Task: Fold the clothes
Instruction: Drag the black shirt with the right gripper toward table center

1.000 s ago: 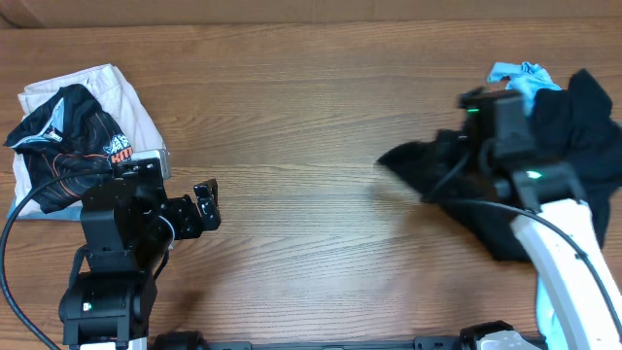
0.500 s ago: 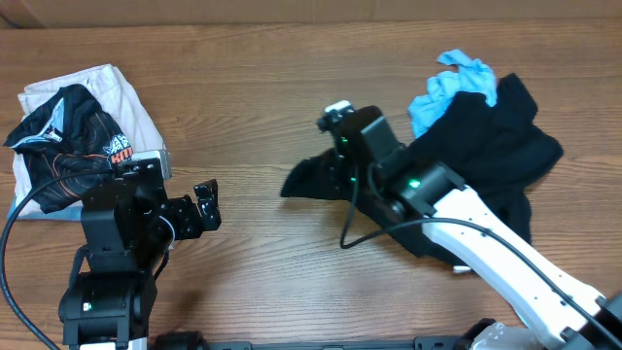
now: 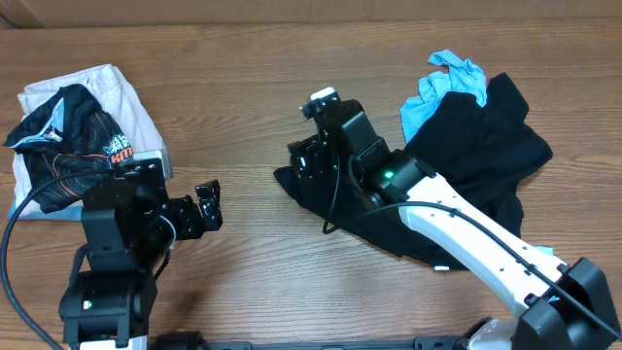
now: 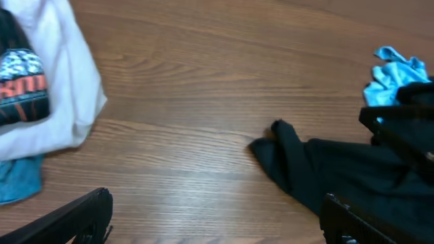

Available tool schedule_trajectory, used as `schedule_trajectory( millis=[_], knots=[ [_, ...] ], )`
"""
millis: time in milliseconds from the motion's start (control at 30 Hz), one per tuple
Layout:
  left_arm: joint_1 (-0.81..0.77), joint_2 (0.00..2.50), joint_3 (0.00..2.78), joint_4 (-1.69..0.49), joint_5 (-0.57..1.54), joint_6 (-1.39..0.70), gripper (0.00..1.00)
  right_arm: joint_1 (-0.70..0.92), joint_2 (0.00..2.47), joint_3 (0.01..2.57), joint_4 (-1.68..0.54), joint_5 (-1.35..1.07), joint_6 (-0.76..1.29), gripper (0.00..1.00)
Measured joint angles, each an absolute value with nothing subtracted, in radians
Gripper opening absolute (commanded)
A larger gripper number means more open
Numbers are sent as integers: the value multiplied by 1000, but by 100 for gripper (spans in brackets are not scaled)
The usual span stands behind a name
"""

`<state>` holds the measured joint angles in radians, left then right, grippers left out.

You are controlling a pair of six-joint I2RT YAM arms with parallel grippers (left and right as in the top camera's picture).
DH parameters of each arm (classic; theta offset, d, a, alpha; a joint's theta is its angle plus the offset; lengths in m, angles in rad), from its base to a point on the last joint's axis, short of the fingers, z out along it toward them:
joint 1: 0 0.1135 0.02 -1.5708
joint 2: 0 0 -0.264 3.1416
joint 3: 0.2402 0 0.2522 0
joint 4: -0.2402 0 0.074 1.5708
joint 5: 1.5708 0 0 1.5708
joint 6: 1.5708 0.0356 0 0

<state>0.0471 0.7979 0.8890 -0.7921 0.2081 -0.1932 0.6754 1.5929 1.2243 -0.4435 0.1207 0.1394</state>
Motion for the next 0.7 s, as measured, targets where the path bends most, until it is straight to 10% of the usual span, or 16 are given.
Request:
schedule_trajectory(
  millis=[700],
  knots=[
    [-367, 1492, 893, -437, 429, -596, 100, 229, 1142, 1228, -937, 360, 453, 100]
  ],
)
